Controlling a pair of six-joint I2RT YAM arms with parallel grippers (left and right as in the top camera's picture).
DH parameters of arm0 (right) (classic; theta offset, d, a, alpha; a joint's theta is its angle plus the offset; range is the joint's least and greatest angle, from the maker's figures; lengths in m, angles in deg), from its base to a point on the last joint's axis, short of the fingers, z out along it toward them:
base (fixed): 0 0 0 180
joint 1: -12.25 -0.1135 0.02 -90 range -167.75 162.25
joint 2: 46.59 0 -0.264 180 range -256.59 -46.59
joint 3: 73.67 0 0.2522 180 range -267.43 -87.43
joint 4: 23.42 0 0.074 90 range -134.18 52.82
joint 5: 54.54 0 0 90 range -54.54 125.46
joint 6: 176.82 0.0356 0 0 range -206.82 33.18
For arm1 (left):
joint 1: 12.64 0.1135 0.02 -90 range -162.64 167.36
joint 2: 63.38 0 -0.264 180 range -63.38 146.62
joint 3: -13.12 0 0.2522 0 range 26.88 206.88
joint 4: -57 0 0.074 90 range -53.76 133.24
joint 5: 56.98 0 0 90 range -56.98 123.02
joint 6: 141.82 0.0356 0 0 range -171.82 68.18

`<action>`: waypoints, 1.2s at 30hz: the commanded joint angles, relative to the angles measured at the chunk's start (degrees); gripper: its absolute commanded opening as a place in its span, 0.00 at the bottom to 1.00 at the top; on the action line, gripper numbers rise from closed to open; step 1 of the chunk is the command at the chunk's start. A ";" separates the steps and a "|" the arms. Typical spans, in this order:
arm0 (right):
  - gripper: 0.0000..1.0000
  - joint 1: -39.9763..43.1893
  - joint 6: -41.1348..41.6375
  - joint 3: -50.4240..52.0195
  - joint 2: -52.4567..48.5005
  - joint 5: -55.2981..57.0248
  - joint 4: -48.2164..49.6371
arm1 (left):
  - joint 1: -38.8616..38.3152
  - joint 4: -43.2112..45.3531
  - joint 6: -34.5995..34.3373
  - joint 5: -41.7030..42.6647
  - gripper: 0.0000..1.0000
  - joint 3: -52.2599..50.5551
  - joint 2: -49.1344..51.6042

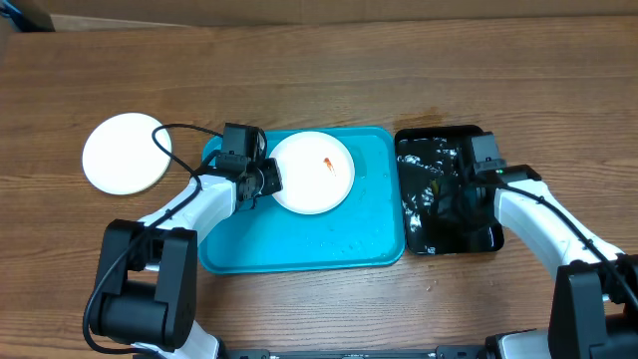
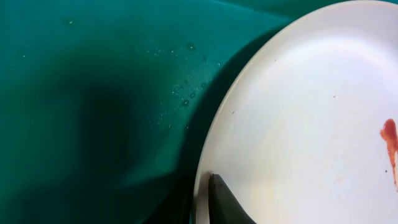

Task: Clean dirty plates on tray and stack at the side
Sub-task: 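Grasp sponge and rub it in the black tray water, right gripper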

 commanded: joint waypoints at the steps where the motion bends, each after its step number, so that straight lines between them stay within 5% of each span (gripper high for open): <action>1: 0.60 0.04 0.07 0.20 0.87 -0.52 1.11 | -0.26 -0.42 0.90 -0.20 0.14 0.00 0.98; 4: 0.76 0.39 -0.15 -1.84 0.87 -0.13 1.66 | -0.26 -0.39 0.90 -0.20 0.14 0.00 0.98; 18: 0.77 0.44 0.11 1.42 -3.63 3.39 10.86 | -0.15 -0.33 0.90 -0.20 0.15 0.00 0.98; 19: 0.75 0.44 0.11 1.60 -4.31 3.39 11.45 | -0.15 -0.33 0.90 -0.20 0.15 0.00 0.98; 21: 0.54 0.44 0.09 1.57 -5.16 3.39 12.11 | -0.15 -0.33 0.90 -0.20 0.15 -0.02 0.98; 23: 0.14 0.59 0.07 1.05 -4.96 3.39 12.13 | -0.11 -0.35 0.92 -0.22 0.16 0.00 0.98; 24: 0.04 0.70 0.09 0.22 -4.66 3.32 11.28 | -0.11 -0.37 0.92 -0.22 0.16 -0.02 0.98; 30: 0.04 0.70 0.07 -8.04 -1.62 3.34 0.57 | -0.11 -0.17 0.90 -0.24 0.41 0.00 0.98; 36: 0.04 0.70 -0.31 -9.09 -1.25 5.11 -3.91 | -0.11 0.22 0.92 -0.22 0.31 -0.02 0.98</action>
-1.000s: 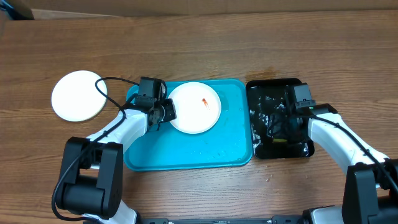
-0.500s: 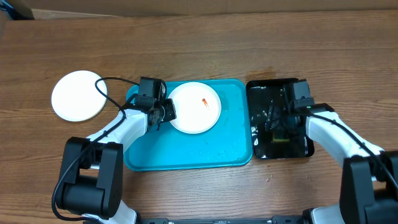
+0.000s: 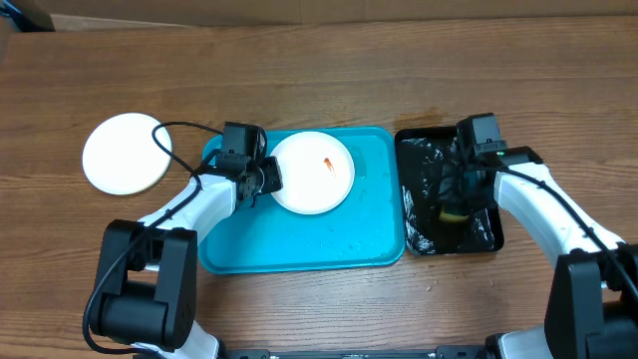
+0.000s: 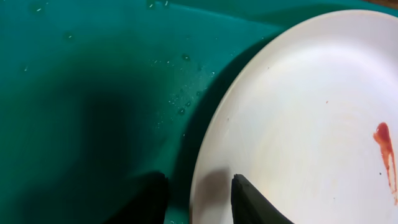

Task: Clean dirty plates on tray and stack at the side
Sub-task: 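Grasp sponge and rub it in the black tray water, right gripper, then carry the wet sponge over to the held white plate, right gripper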

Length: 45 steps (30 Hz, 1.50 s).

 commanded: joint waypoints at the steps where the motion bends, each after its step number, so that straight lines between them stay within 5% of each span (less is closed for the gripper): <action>1: 0.04 0.28 -0.33 -1.05 1.27 1.60 -1.77 | -0.11 -0.35 0.15 -0.33 0.28 -0.28 0.98; 7: 0.04 0.17 -3.19 -1.55 1.33 1.81 -3.06 | -0.13 -0.39 0.13 -0.33 0.04 -0.28 0.98; 35: 0.04 0.17 -2.36 -7.80 1.57 -1.86 -11.82 | -0.13 -0.96 0.11 -0.26 0.04 -0.28 0.98; 45: 0.04 -0.07 -3.45 -20.61 1.60 -10.14 -19.45 | -0.13 -0.98 0.11 0.17 0.04 -0.26 0.98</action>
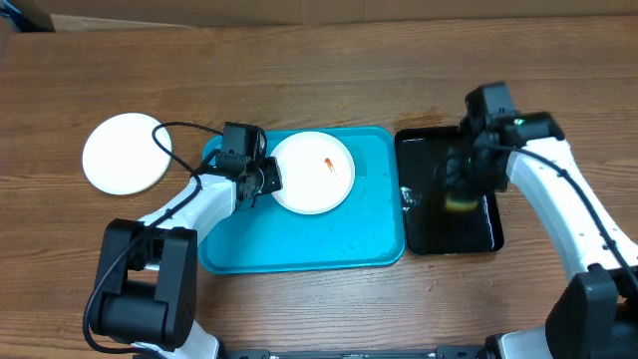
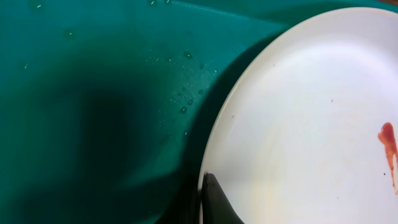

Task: Clean dirty plates on tray and stack at the side
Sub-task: 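Carry the wet sponge over to the held white plate, right gripper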

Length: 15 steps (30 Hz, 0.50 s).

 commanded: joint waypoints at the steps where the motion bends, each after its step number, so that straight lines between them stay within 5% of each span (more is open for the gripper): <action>1: 0.04 -0.33 -0.90 -4.57 1.27 -7.69 0.81 | -0.13 -0.74 0.09 0.96 0.04 -0.28 0.83; 10: 0.04 -10.86 -0.83 -4.07 -0.04 -13.75 14.58 | -0.13 -0.37 0.09 2.99 0.04 -0.28 0.83; 15: 0.04 -19.58 -0.85 -3.91 -2.99 -2.08 22.38 | -0.13 -0.26 0.09 2.99 0.04 -0.28 0.83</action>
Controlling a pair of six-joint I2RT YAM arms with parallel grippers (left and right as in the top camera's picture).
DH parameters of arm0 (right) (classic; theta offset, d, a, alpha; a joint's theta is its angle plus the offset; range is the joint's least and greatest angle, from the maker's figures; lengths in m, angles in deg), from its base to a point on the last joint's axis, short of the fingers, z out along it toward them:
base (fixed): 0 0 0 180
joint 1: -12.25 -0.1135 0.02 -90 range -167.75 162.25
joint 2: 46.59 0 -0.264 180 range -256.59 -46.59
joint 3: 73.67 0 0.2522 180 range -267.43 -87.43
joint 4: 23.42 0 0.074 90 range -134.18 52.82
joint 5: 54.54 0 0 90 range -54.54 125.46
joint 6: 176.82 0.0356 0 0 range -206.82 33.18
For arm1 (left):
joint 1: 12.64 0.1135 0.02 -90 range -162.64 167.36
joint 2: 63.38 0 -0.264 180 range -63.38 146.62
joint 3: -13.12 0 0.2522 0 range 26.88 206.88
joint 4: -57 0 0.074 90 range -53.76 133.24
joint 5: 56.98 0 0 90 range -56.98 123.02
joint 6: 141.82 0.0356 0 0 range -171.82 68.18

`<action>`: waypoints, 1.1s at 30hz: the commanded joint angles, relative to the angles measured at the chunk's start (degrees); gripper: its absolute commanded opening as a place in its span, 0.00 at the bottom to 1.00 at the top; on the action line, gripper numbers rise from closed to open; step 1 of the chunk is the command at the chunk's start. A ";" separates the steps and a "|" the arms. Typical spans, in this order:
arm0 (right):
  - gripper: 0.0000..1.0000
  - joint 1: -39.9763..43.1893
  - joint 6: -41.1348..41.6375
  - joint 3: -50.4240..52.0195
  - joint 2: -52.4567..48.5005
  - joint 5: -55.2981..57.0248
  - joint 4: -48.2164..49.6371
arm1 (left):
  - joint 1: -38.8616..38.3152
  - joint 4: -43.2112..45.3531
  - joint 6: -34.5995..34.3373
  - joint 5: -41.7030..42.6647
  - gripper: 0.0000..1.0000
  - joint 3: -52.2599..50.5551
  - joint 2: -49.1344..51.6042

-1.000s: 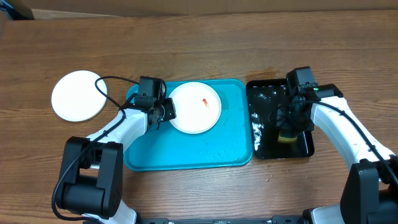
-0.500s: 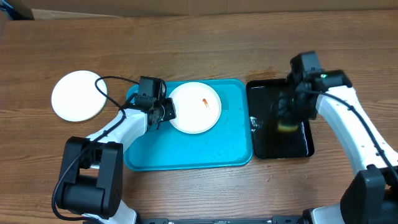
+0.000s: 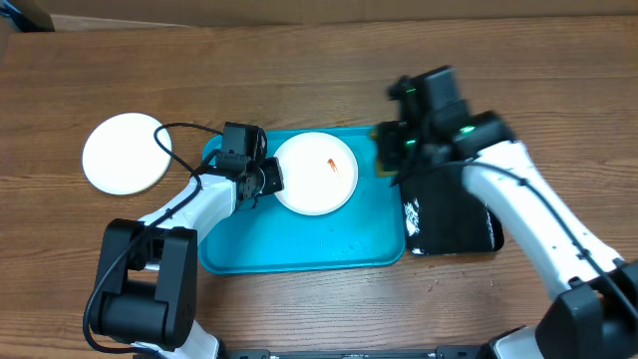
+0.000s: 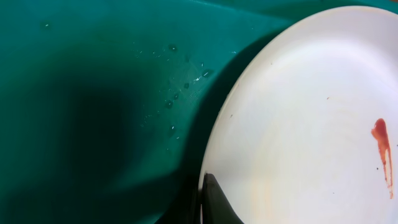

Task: Clean dirty plates on tray and stack at the side
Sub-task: 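Carry the wet sponge over to the held white plate, right gripper, then scrub the white plate surface with the sponge in right gripper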

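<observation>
A white plate (image 3: 315, 184) with a red smear (image 3: 330, 165) lies on the blue tray (image 3: 299, 244). My left gripper (image 3: 261, 181) is shut on the plate's left rim. In the left wrist view its dark fingertips (image 4: 213, 193) pinch the plate (image 4: 298, 124) at the edge, and the smear (image 4: 380, 140) is at far right. My right gripper (image 3: 391, 158) hangs over the tray's far right corner, blurred, shut on a yellow-green sponge (image 3: 383, 148). A clean white plate (image 3: 124, 153) lies on the table to the left.
A black basin (image 3: 459, 224) with wet glints stands right of the tray, partly under my right arm. Water drops speckle the tray (image 4: 180, 87) beside the plate. A black cable loops near my left arm.
My right gripper has gone from above the black basin to the left, over the tray's far right corner, sponge still in it. The left gripper stays shut on the plate's rim.
At first my left gripper was shut on the plate's rim and the right was down in the basin. Then the left fingers stood apart astride the rim. Later they were shut again and the right held the sponge above the basin; now it is at the tray.
</observation>
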 commanded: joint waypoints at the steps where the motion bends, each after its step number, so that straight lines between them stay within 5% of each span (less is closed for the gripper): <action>1: 0.04 -5.01 -0.39 -0.44 -3.02 10.29 2.91 | -0.13 -0.15 0.09 0.74 0.04 -0.28 0.83; 6: 0.04 -10.23 -0.46 -0.44 -9.11 21.79 7.65 | -0.13 -0.13 0.09 0.74 0.04 -0.26 0.83; 27: 0.04 -11.65 -1.73 -0.44 -20.65 19.02 15.54 | -0.13 -0.07 0.11 0.72 0.04 -0.26 0.83; 28: 0.07 -11.65 -1.70 -0.44 -20.65 18.99 15.72 | -0.13 -0.07 0.11 0.74 0.04 -0.26 0.83; 30: 0.32 -11.65 -1.70 -0.44 -20.65 18.99 15.91 | -0.13 -0.07 0.11 0.72 0.04 -0.28 0.83; 33: 0.47 -11.65 -1.73 -0.44 -20.65 19.06 16.48 | -0.13 -0.07 0.11 0.72 0.04 -0.26 0.83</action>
